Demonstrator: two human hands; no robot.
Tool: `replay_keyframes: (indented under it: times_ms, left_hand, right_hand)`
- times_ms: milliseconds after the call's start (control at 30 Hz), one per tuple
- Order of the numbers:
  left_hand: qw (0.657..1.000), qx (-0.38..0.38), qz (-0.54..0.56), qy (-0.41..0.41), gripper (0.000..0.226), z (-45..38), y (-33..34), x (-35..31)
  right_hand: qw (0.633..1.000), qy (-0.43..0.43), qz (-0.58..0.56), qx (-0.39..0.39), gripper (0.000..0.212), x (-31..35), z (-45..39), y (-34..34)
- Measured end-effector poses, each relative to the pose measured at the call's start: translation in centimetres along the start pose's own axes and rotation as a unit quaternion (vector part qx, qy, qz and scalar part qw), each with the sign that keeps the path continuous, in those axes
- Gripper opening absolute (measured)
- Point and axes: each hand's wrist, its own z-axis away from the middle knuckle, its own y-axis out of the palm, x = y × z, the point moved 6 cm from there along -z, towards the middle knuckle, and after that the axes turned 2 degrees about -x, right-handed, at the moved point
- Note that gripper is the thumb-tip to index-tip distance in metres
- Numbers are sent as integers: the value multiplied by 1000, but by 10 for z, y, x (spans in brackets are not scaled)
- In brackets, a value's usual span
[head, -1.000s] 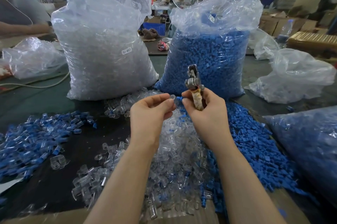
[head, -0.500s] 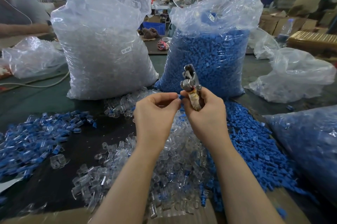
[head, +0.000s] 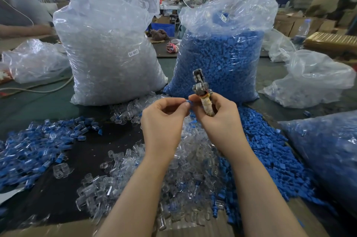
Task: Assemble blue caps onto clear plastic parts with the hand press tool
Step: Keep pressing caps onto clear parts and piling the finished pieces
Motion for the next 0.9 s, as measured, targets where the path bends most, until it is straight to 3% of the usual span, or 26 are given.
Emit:
replay_keyframes:
  times_ms: [400, 900]
  left_hand:
    - [996, -7, 92, -12, 16, -4, -6, -4]
    - [997, 30, 75, 16, 16, -5, -5, -7]
  right_hand:
    - [983, 83, 78, 147, 15, -17, 6, -3]
    - [976, 62, 132, 163, 15, -9, 8, 2]
